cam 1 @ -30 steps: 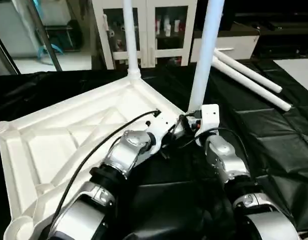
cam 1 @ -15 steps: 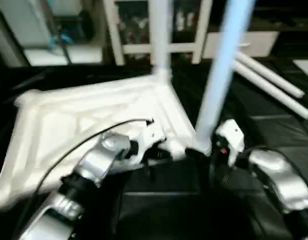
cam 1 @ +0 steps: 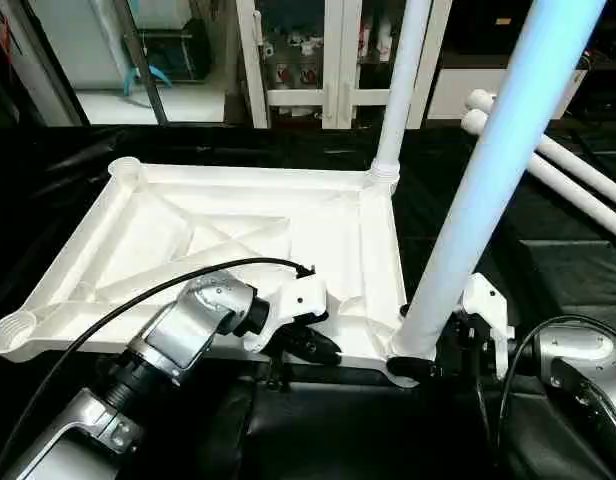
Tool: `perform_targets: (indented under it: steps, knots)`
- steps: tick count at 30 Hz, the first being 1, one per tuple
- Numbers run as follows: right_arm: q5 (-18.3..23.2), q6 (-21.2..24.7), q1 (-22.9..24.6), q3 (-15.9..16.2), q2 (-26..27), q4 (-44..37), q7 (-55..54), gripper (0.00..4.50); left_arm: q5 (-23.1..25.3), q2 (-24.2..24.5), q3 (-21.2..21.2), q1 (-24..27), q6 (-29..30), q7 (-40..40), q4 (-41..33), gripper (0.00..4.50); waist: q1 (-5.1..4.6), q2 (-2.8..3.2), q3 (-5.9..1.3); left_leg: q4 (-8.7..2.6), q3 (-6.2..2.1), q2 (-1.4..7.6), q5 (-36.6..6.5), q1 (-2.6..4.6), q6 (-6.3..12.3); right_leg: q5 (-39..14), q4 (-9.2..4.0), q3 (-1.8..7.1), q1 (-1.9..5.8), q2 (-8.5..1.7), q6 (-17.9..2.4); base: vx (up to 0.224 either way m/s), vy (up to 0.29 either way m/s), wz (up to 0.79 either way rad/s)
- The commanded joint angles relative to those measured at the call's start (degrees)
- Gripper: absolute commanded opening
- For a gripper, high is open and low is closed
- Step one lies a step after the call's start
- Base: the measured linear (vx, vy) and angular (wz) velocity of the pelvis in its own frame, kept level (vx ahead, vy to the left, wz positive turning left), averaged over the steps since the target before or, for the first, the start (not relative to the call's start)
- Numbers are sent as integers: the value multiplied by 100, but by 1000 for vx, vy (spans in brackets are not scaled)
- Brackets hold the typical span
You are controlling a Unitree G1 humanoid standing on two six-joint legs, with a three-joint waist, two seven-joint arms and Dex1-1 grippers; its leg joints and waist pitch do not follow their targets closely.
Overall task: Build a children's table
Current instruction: Rotate leg to tighten
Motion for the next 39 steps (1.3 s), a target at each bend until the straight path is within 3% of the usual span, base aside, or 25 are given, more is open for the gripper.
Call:
perform_targets:
  steps: [1, 2, 6, 16, 25, 28, 29, 30, 31, 33, 35, 36, 37, 38, 39]
  knots:
    - [77, 103, 35, -47, -41, -140, 41, 410, 10, 30, -139, -6, 74, -145, 6, 0, -20, -97, -330, -501, -172, 367, -918, 62, 366, -1169, -330, 286, 262, -286, -1342, 0, 0, 0]
    - [89, 152, 40, -47, -44, -173, 50, 403, 6, 41, -135, 1, 81, -152, -8, 0, -16, -54, -338, -494, -174, 360, -843, 60, 385, -1073, -326, 286, 267, -279, -1359, 0, 0, 0]
    - [112, 287, 65, -45, -80, -244, 146, 367, 12, 42, -120, 8, 73, -147, 1, 0, -8, -62, -358, -472, -172, 359, -687, 56, 491, -803, -288, 285, 274, -274, -1450, 0, 0, 0]
    - [-12, 284, 74, 77, -196, -234, 266, 287, 44, 27, -120, 1, 51, -96, 58, 0, 0, -67, -366, -458, -173, 356, -665, 54, 504, -850, -287, 283, 282, -274, -1444, 0, 0, 0]
    - [-12, 236, 0, 46, -6, -114, 150, 275, 41, 3, -92, -12, 37, -52, 104, 0, 1, -70, -365, -453, -174, 353, -665, 52, 527, -876, -285, 279, 285, -273, -1454, 0, 0, 0]
    - [-241, 94, -95, -62, 494, 281, -591, 274, 116, -143, -3, -43, 16, 274, 281, 0, -21, -91, -333, -469, -170, 335, -893, 41, 427, -1262, -335, 281, 269, -272, -1378, 0, 0, 0]
    - [-486, -13, -185, -76, 805, 627, -1158, 274, 201, -316, 85, -100, 26, 651, 486, 0, -44, -100, -319, -477, -174, 327, -990, 28, 373, -1451, -347, 279, 266, -271, -1331, 0, 0, 0]
    - [-656, -86, -245, -81, 1007, 860, -1531, 274, 260, -436, 144, -140, 35, 912, 629, 0, -95, -103, -272, -504, -184, 300, -1349, 24, 203, -2146, -420, 254, 235, -258, -1146, -55, -10, -7]
    - [-796, -152, -335, -122, 1287, 1147, -2004, 274, 328, -587, 204, -197, 22, 1215, 811, 0, -162, -97, -243, -491, -200, 275, -1741, 107, -13, -2924, -502, 229, 168, -264, -938, -65, -7, -4]
    - [-804, -140, -513, -289, 1769, 1573, -2669, 274, 372, -848, 325, -290, 58, 1671, 1071, 0, -250, -109, -264, -508, -261, 259, -1962, 119, -123, -3266, -540, 208, 194, -267, -688, -63, 1, -4]
    - [-823, -182, -769, -459, 2238, 2085, -3370, 273, 352, -1158, 471, -388, 181, 2109, 1312, 0, -313, -77, -248, -521, -277, 256, -2210, 146, -90, -3413, -591, 193, 148, -247, -574, -58, 18, 0]
    - [-932, -329, -1049, -534, 2561, 2593, -3949, 273, 358, -1357, 564, -464, 257, 2417, 1484, 0, -385, -79, -237, -503, -284, 238, -2437, 195, -118, -3571, -637, 145, 100, -227, -545, -58, 18, 0]
    - [-1022, -440, -1241, -576, 2765, 2938, -4330, 273, 369, -1560, 655, -551, 353, 2745, 1672, 0, -478, -22, -233, -515, -337, 231, -2681, 174, -185, -3684, -652, 62, 140, -231, -463, -69, 33, -10]
    - [-1134, -557, -1426, -577, 2919, 3250, -4671, 273, 399, -1736, 727, -634, 428, 3066, 1848, 0, -541, -7, -225, -532, -364, 239, -2815, 145, -226, -3671, -653, 18, 158, -237, -424, -69, 33, -10]
    - [-1195, -620, -1519, -566, 2982, 3402, -4827, 273, 423, -1828, 765, -681, 467, 3248, 1947, 0, -649, 40, -197, -575, -416, 264, -3267, 193, -268, -3626, -728, -122, 182, -200, -310, -68, 52, -7]
